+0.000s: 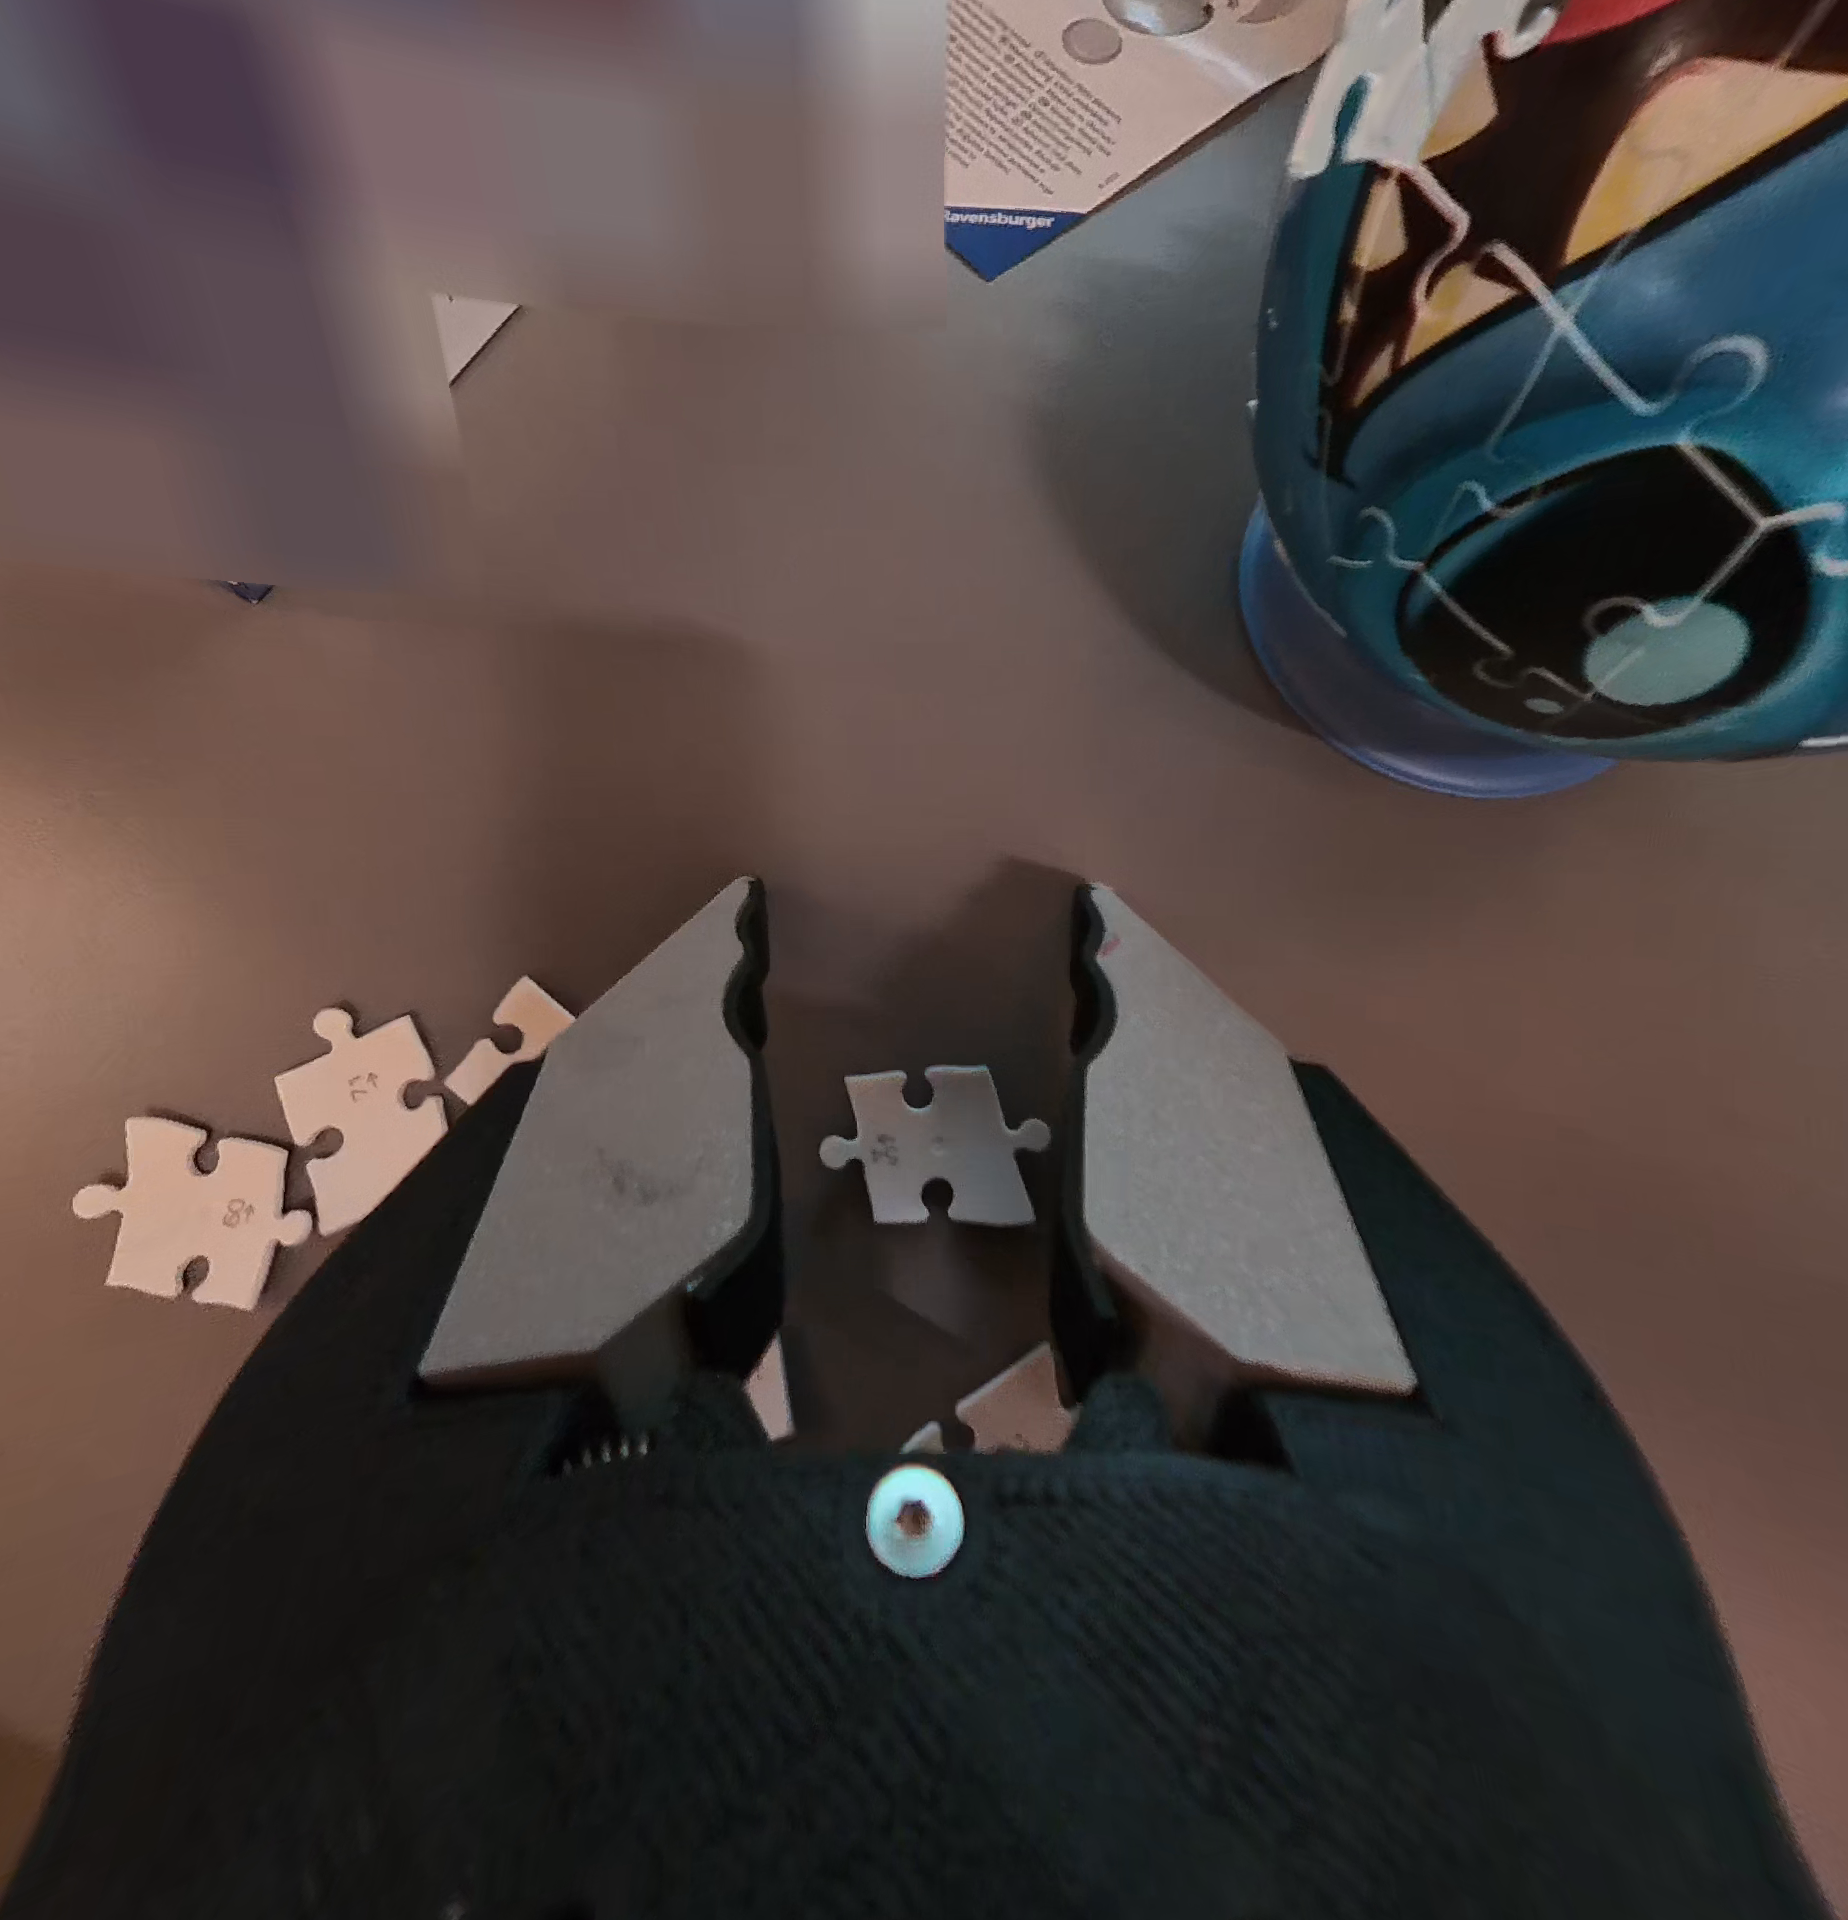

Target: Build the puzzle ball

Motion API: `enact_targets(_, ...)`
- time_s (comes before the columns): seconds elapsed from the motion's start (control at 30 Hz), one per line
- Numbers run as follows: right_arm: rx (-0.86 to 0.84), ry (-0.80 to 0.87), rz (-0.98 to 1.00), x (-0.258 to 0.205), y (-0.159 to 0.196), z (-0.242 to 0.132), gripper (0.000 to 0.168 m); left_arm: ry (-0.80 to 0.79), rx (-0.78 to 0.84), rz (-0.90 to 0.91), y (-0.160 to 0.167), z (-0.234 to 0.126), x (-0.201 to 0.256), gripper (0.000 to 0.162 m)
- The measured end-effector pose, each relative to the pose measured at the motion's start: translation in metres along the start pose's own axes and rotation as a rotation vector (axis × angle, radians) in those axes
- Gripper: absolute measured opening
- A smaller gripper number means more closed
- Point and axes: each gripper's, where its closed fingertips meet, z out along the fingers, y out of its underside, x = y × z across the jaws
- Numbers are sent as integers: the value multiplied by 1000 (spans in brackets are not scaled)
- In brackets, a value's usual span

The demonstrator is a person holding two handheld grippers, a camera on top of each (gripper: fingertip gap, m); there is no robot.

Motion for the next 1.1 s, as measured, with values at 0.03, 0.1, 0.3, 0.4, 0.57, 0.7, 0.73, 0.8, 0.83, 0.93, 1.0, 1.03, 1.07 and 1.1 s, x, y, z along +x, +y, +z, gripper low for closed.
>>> enact_targets(0.03, 22, 4, -17, 0, 2, -7, 34, -4, -12, 7, 2, -2, 1, 58)
enact_targets(0.1, 48, 19, -59, 1, 8, -23, 36, -13, -33, 29, 4, -8, 3, 63)
enact_targets(0.3, 11, 116, -273, 20, 49, -58, 41, 2, 66, 118, -7, -29, 26, 66)
enact_targets(0.4, -69, 215, -389, 47, 75, -61, 43, 22, 100, 173, -14, -28, 38, 69)
enact_targets(0.57, -82, 259, -509, 71, 86, -57, 50, 120, 56, 179, -12, -19, 60, 81)
enact_targets(0.7, -51, 221, -541, 78, 87, -47, 54, 153, 77, 210, -16, -15, 73, 82)
enact_targets(0.73, -51, 216, -539, 81, 87, -45, 54, 162, 78, 217, -17, -13, 76, 82)
enact_targets(0.8, -60, 191, -525, 82, 85, -41, 57, 165, 80, 230, -20, -10, 78, 82)
enact_targets(0.83, -49, 180, -531, 80, 82, -40, 59, 163, 87, 234, -23, -8, 78, 82)
enact_targets(0.93, -38, 180, -565, 77, 78, -37, 59, 189, 107, 222, -28, -5, 81, 82)
enact_targets(1.0, -36, 196, -585, 77, 77, -35, 59, 218, 105, 207, -27, -1, 84, 82)
enact_targets(1.03, -40, 192, -588, 77, 77, -33, 59, 226, 98, 201, -26, 1, 85, 83)
enact_targets(1.07, -44, 183, -589, 75, 78, -31, 59, 234, 90, 200, -24, 4, 86, 84)
enact_targets(1.1, -49, 174, -587, 74, 78, -29, 59, 237, 79, 203, -22, 7, 86, 85)
